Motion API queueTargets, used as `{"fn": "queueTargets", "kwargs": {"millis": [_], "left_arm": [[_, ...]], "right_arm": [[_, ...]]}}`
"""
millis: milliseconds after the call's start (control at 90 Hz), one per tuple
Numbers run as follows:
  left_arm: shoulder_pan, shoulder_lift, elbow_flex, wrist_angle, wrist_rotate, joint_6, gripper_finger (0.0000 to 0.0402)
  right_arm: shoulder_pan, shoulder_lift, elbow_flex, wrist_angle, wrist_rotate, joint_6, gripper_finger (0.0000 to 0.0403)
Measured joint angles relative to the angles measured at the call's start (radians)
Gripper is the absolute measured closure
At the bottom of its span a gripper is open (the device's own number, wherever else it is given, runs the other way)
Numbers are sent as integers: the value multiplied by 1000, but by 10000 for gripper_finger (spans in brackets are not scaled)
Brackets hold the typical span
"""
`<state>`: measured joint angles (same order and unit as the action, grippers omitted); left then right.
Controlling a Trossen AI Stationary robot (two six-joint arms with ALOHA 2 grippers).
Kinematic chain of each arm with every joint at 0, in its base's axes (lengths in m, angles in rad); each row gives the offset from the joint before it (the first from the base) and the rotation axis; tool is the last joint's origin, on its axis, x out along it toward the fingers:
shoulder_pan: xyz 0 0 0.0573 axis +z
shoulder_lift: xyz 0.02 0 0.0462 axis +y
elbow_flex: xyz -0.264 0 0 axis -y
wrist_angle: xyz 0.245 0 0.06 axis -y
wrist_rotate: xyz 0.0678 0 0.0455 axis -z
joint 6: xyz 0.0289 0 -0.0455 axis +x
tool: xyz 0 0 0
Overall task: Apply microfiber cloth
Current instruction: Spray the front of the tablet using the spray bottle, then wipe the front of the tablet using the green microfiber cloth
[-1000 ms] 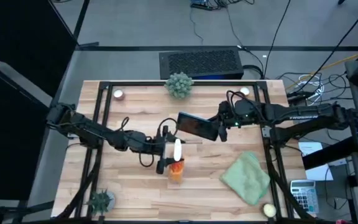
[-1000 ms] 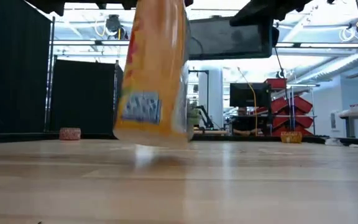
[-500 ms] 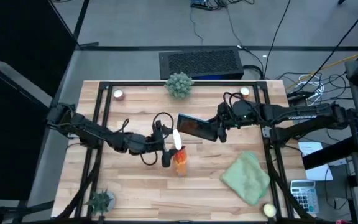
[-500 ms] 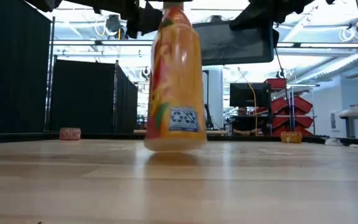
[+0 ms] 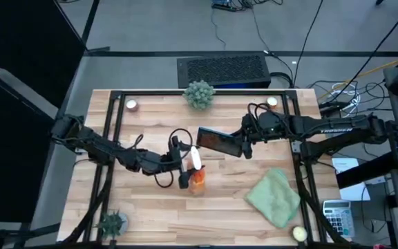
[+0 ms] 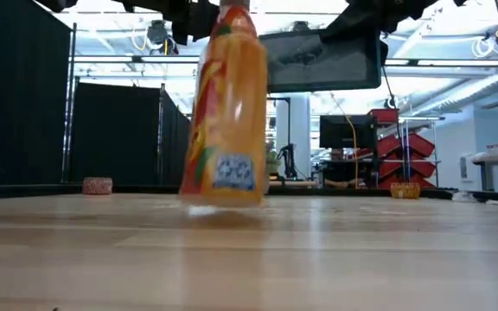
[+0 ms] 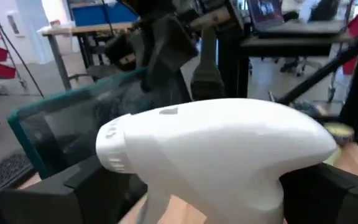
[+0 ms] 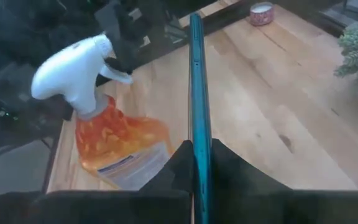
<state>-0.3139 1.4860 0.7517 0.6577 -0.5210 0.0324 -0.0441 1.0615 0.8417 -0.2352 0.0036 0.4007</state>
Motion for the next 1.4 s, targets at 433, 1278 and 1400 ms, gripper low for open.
{"fn": "queueTargets", "kwargs": {"millis": [433,1278,1400], "left_arm": [[-28,-1,1,-82,53,21,31],[-186,-367,0,-823,42,-370,36],[-229,-373,0,-824,55,-455,36]], "right_arm": [[0,0,0,-18,1,-1,392],[112,0,1,-223,-14,123,392],[218,0,1,-265,-7,216,392]]}}
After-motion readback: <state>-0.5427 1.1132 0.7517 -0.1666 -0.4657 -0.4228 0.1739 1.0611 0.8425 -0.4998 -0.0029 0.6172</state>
